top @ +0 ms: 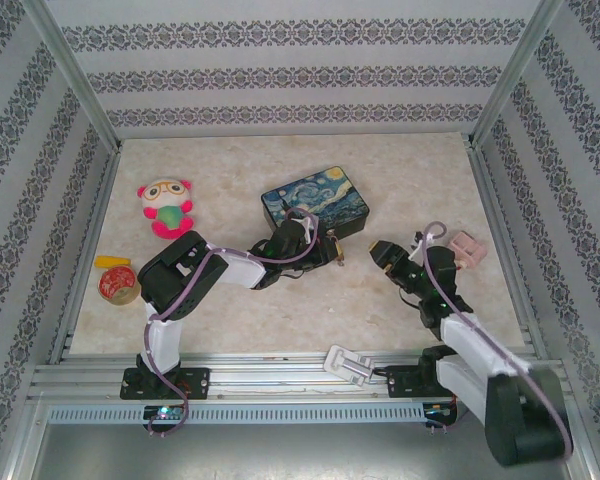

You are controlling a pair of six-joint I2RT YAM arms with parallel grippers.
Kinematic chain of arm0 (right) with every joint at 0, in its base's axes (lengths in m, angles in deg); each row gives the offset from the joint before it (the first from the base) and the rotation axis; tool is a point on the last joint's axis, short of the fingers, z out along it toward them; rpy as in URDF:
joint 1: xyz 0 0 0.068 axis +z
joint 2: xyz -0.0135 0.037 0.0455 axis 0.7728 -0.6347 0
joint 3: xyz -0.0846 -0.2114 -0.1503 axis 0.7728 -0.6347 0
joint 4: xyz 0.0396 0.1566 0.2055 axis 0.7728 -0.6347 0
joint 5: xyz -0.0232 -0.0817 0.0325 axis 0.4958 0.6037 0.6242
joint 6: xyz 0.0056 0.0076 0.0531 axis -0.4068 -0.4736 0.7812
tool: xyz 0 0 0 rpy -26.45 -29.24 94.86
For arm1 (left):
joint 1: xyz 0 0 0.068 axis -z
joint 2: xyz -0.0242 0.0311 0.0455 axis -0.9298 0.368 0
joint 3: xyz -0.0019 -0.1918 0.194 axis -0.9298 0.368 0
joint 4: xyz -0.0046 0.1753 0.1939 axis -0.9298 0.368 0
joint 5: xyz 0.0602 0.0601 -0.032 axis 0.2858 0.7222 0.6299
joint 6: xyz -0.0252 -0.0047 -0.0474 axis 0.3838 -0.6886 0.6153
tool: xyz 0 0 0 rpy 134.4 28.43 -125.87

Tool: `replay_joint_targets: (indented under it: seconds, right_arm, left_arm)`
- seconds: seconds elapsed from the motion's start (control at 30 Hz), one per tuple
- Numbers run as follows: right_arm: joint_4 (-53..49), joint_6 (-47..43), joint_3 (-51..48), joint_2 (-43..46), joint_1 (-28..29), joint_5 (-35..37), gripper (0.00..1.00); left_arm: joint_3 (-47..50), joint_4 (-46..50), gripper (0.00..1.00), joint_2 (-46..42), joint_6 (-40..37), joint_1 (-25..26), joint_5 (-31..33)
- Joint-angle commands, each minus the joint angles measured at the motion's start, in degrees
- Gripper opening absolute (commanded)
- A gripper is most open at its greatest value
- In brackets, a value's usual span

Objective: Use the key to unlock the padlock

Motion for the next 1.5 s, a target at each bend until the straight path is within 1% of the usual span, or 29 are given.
replay_joint_targets:
  seconds: [0.0,0.13,0.2,0.27,0.37,0.43,0.53,0.7,0.8,0.9,1.13,1.47]
  right_arm:
    - [-21.8,-9.6,2.3,9.0,1.7,7.9,0.54]
    - [-30.2,-12.9,2.6,16.9,5.6,12.5,0.42]
    - [-32.1,-13.7,2.6,18.7,9.7,16.1,0.37]
    - [-33.0,-14.6,2.9,18.6,14.6,20.8,0.35]
    - [-33.2,-16.4,4.4,15.5,22.8,28.9,0.35]
    - [-32.6,-17.6,5.9,12.1,26.8,33.1,0.35]
    - [-30.5,-19.1,9.0,5.4,30.7,36.4,0.35]
    - [-25.6,-20.8,12.8,-4.9,32.7,35.4,0.24]
    - [-23.9,-21.1,14.3,-9.3,33.4,34.2,0.18]
    - [-22.9,-20.4,15.0,-12.0,33.7,33.5,0.15]
    - [-22.6,-19.4,15.2,-14.1,34.0,32.5,0.13]
    - [-22.7,-18.9,15.2,-15.1,34.0,31.2,0.13]
  left_arm:
    - [0.0,5.6,0.00,0.5,0.9,0.6,-8.2]
    - [-0.4,6.6,0.00,0.8,0.4,0.6,-9.6]
    - [-0.3,7.4,0.00,0.7,0.2,0.6,-9.9]
    - [-0.4,8.5,0.00,0.5,-0.2,0.6,-10.2]
    - [-0.2,9.8,0.00,-0.2,-0.5,0.6,-10.4]
    - [-0.2,10.1,0.00,-0.4,-0.5,0.5,-10.9]
    - [-0.5,9.4,0.00,0.1,0.1,0.2,-12.2]
    - [0.2,5.9,0.00,1.0,2.5,-0.1,-12.8]
    - [0.2,5.7,0.00,0.9,2.5,-0.2,-12.7]
    - [0.0,5.8,0.00,0.9,2.6,-0.2,-12.7]
    - [-0.6,5.8,0.00,1.3,2.9,-0.3,-13.3]
    - [-0.9,5.4,0.00,1.6,3.5,-0.6,-13.6]
